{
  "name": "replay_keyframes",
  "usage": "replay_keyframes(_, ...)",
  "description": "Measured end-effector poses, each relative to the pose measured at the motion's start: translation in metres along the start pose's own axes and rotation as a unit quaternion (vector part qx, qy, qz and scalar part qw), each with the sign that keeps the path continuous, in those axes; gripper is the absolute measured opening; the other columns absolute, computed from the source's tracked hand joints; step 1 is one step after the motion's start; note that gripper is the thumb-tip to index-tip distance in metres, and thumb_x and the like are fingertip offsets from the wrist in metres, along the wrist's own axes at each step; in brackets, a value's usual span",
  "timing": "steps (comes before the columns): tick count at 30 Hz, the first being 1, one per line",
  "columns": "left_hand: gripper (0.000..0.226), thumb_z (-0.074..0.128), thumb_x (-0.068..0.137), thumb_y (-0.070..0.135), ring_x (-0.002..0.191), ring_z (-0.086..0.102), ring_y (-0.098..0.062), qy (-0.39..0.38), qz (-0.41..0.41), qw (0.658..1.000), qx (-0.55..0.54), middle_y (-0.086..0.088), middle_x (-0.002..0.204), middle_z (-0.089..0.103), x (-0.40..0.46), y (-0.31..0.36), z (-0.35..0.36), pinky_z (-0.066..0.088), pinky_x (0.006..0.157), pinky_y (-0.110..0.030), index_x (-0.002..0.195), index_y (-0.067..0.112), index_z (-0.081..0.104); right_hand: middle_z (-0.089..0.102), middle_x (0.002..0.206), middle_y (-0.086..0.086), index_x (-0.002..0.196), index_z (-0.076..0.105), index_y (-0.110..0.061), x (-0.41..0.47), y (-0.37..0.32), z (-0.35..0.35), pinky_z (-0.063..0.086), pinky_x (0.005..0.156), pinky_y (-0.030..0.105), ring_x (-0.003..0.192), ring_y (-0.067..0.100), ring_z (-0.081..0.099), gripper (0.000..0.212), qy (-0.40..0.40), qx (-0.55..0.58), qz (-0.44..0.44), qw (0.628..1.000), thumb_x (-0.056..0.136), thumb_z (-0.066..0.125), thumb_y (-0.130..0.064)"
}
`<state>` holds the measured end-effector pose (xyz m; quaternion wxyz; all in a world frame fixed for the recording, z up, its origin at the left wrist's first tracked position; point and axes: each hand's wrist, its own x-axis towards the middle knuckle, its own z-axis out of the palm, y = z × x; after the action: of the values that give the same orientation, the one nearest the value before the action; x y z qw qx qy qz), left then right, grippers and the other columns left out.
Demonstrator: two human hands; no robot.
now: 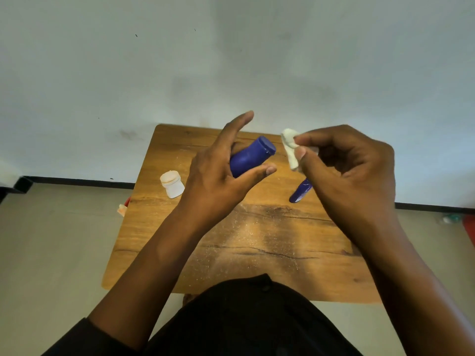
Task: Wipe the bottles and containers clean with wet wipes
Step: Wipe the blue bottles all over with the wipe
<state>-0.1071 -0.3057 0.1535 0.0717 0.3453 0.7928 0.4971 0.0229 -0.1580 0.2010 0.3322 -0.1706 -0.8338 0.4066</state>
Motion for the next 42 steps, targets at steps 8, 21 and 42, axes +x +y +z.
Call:
replay_keyframes(8,0.11,0.082,0.079,0.062,0.102,0.068,-0.019,-0.085,-0.04,0.995,0.043,0.006,0.109,0.073,-0.002,0.0,0.005,0.056,0.097,-0.051,0.161,0.049,0.011,0.072,0.105,-0.01,0.11,0.076,-0.021,0.015,-0.005,0.005,0.057,0.085,0.021,0.099,0.004,0.068,0.013,-0.014,-0.078,-0.108,0.991,0.1,0.07,-0.016)
replay_keyframes(21,0.049,0.081,0.089,0.044,0.095,0.072,-0.006,-0.147,-0.007,0.988,-0.036,0.014,0.111,0.074,-0.015,0.003,-0.001,0.062,0.083,-0.029,0.133,0.033,0.062,0.078,0.1,-0.006,0.108,0.075,-0.02,0.024,0.001,-0.004,0.065,0.08,0.043,0.09,0.012,0.074,0.011,-0.155,0.037,0.064,0.985,0.102,0.068,-0.025)
replay_keyframes(42,0.085,0.081,0.088,0.033,0.083,0.067,-0.014,-0.137,-0.029,0.988,0.069,0.009,0.098,0.067,-0.003,0.015,-0.001,0.061,0.081,-0.04,0.156,0.039,0.03,0.071,0.092,0.004,0.105,0.081,-0.014,-0.012,0.011,0.023,0.046,0.065,0.031,0.081,0.019,0.063,0.016,-0.061,-0.231,-0.156,0.959,0.091,0.074,-0.02)
